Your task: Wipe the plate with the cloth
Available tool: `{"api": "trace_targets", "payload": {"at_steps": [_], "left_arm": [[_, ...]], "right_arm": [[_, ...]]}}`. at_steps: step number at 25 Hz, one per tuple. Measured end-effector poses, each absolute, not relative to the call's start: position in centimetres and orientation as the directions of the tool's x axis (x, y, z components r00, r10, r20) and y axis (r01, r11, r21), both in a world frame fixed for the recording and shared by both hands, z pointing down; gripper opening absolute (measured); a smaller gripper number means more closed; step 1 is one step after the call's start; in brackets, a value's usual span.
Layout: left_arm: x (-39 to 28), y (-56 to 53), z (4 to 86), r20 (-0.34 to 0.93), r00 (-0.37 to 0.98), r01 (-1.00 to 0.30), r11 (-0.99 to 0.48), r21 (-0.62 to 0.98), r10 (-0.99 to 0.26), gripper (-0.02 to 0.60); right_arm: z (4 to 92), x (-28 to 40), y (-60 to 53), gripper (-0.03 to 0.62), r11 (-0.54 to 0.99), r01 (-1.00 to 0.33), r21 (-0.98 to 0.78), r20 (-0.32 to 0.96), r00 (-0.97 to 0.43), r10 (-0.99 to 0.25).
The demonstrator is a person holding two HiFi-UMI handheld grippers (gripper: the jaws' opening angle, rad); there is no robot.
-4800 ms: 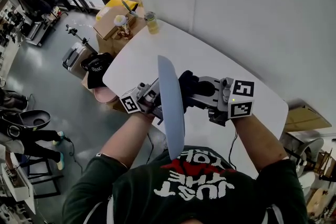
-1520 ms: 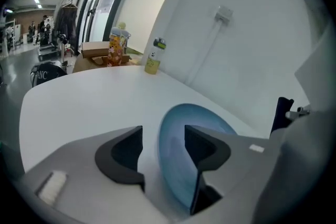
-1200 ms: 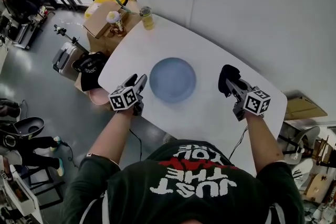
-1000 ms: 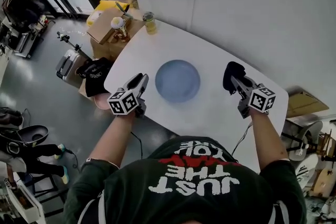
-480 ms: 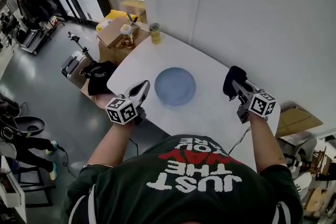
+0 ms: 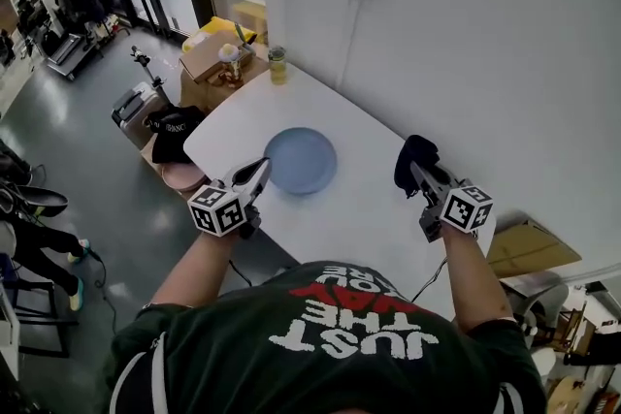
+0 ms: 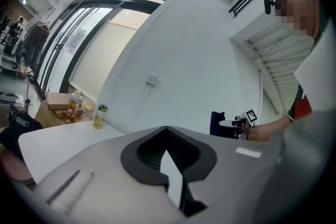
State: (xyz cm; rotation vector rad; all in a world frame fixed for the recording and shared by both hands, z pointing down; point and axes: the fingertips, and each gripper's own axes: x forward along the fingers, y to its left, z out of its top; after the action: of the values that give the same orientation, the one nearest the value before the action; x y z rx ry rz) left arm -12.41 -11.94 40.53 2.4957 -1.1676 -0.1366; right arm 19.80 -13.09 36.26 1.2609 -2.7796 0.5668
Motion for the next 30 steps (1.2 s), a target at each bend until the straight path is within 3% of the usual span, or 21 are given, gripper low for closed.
{"api": "trace_targets", "payload": {"at_steps": [30], "left_arm": [[-12.5, -11.4, 40.4, 0.096, 0.638, -0.737, -0.571, 0.362, -0.764, 0.006]], "right_arm": [[36.6, 20.3, -12.9, 0.046, 0.605, -0.736, -0.304, 0.181, -0.668, -0.722]]}}
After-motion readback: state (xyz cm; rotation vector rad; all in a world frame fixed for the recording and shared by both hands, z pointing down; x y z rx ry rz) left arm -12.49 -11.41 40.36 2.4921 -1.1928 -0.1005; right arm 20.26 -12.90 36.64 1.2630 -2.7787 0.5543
